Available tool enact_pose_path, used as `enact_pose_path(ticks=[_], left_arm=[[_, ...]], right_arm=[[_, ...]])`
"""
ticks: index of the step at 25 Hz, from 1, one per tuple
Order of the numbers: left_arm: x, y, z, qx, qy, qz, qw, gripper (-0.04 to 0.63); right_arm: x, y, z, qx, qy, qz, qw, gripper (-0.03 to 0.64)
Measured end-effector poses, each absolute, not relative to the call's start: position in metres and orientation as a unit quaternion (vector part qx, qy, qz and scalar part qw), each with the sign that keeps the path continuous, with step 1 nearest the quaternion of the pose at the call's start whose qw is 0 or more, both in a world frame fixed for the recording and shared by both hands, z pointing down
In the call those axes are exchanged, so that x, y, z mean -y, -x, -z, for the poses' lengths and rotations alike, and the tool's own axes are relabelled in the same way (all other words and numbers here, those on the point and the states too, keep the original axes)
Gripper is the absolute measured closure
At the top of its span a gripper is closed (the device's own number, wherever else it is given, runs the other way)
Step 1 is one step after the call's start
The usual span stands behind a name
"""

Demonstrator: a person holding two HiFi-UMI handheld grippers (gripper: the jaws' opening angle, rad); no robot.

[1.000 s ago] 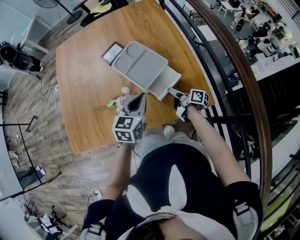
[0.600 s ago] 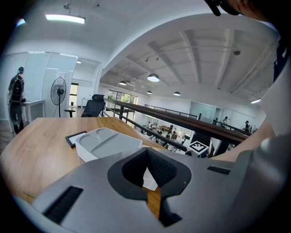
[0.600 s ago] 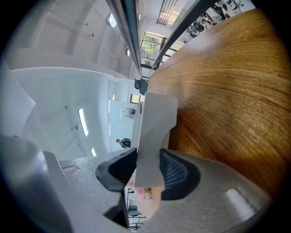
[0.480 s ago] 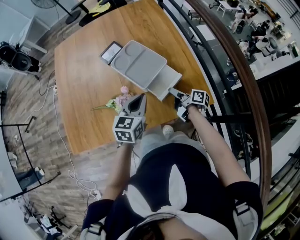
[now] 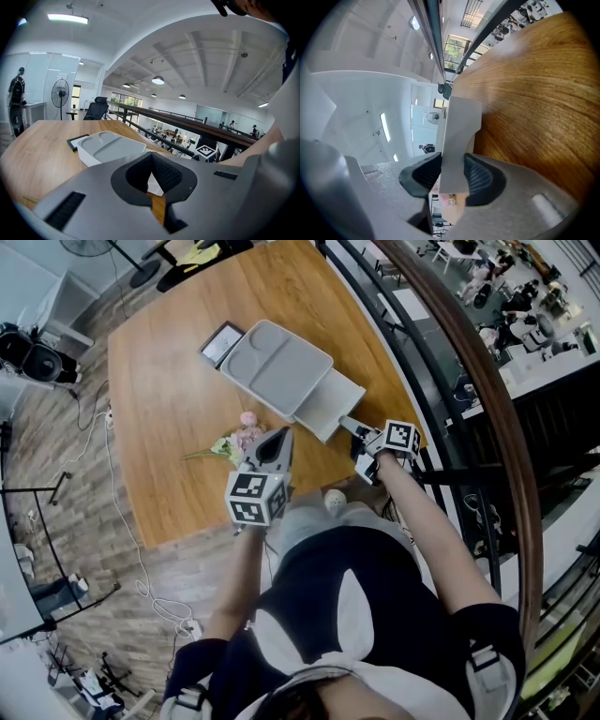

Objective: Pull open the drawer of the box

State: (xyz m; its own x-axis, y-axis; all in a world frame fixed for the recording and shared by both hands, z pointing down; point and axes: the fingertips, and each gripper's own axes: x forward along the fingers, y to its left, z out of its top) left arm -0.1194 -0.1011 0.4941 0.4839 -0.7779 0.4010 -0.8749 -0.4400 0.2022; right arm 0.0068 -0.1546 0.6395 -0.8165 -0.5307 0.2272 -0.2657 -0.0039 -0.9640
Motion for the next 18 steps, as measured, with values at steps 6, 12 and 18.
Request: enact_pose_path(ticks=[6, 12, 18], left_arm=[[0.1001, 0.118, -0.4953, 0.49, -0.841, -0.124, 0.193, 0.578], [0.1002, 0.1203, -0.4959, 0.49, -0.841, -0.124, 0.194, 0.578], [0.0985, 0.1228, -0.4953, 0.492, -0.84, -0.122, 0.195, 0.578]], right_arm=[[0.152, -0.0125, -0.64, -0.696, 0.288, 0.649, 0.108, 0.485], [0.1523, -0.0121, -0.6386, -0.696, 0.288, 0.648, 0.112, 0.495], [0.1528, -0.0126, -0.6398, -0.7, 0.308, 0.638, 0.09, 0.475]])
